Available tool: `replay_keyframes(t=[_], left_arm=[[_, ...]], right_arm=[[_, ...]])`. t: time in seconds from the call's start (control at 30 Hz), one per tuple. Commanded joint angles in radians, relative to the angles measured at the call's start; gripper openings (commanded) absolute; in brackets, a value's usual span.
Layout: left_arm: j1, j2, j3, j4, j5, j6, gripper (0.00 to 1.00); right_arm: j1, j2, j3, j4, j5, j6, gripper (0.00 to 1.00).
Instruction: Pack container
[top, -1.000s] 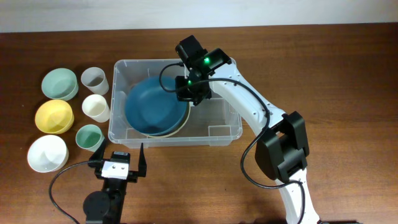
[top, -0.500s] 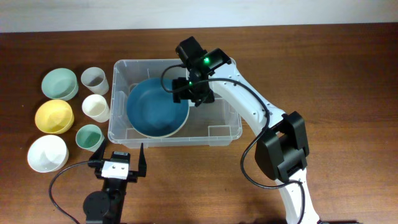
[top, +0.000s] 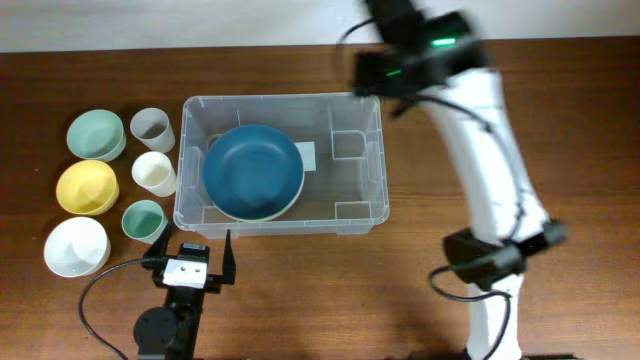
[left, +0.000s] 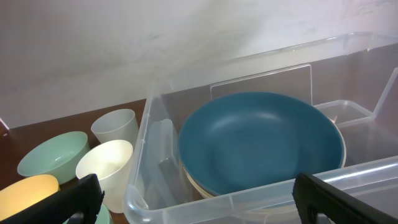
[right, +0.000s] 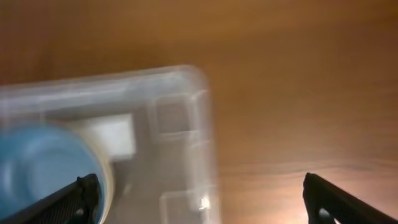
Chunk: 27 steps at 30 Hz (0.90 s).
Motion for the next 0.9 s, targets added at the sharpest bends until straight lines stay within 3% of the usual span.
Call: replay_keyframes(t=[0.0, 0.17, 0.33, 0.57, 0.87], left_arm=[[0.007, 0.000, -0.003, -0.005, 0.008, 0.016, 1.00], [0.007, 0.000, -0.003, -0.005, 0.008, 0.016, 1.00], [0.007, 0.000, -0.003, -0.005, 0.008, 0.016, 1.00], [0.007, 0.000, -0.003, -0.008, -0.019, 0.016, 1.00], [0.007, 0.000, -0.003, -0.008, -0.019, 0.016, 1.00]], right_arm=[[-0.135, -0.060, 0.087, -0.037, 0.006, -0.072, 0.99], [-0.301, -0.069, 0.055, -0.037, -0.209, -0.153, 0.99], [-0.399, -0.069, -0.133, -0.037, -0.196, -0.152, 0.99], [-0.452, -0.069, -0.475, 0.023, -0.195, -0.150, 0.99], [-0.457, -0.068, -0.652, 0.176, -0.195, -0.150, 0.99]])
